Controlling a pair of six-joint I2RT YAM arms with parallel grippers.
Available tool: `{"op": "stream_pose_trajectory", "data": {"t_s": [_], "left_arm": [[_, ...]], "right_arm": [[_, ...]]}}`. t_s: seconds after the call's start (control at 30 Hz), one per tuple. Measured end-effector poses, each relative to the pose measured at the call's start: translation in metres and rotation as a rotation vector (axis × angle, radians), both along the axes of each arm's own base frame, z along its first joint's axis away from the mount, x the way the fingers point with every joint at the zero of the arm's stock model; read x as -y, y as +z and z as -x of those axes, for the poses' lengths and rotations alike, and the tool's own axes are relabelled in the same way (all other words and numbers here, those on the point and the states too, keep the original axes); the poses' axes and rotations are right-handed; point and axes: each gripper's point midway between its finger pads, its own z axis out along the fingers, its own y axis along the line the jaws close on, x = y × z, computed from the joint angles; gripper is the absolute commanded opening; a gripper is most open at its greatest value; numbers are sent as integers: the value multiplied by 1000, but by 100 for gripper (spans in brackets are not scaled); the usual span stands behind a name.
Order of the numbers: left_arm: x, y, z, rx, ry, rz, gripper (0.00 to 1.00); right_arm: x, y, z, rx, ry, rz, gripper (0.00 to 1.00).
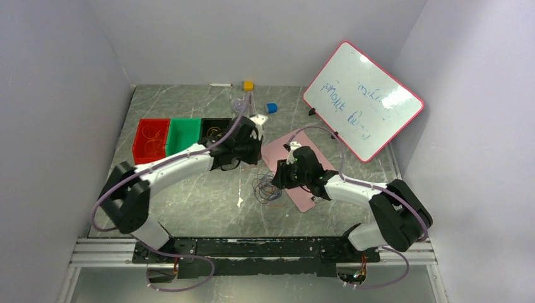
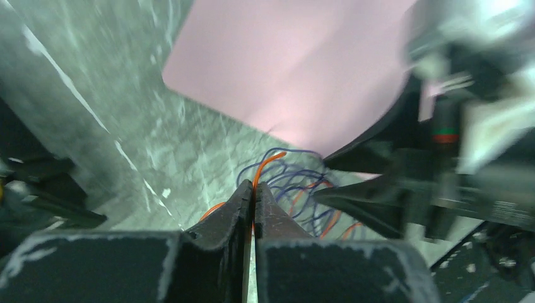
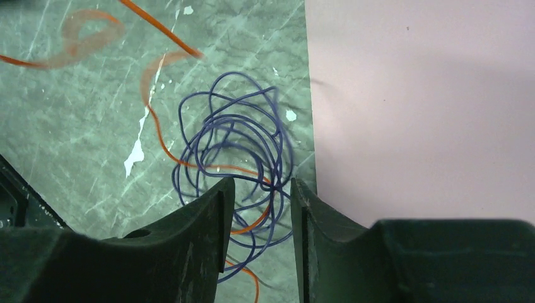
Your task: Untangle the cables
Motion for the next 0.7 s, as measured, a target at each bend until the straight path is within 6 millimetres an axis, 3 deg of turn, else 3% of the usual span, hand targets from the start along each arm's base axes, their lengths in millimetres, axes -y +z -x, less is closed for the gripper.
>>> {"op": "stream_pose_trajectory", "data": {"t_s": [0.27,0.7], "left_arm": [[-3,160,-15,293,47,217,7],[-33,306,-14,546,101,310,7]], "right_arm": [[-5,8,-8,25,-23,-38,30],[-9,4,-10,20,-37,-62,33]]}}
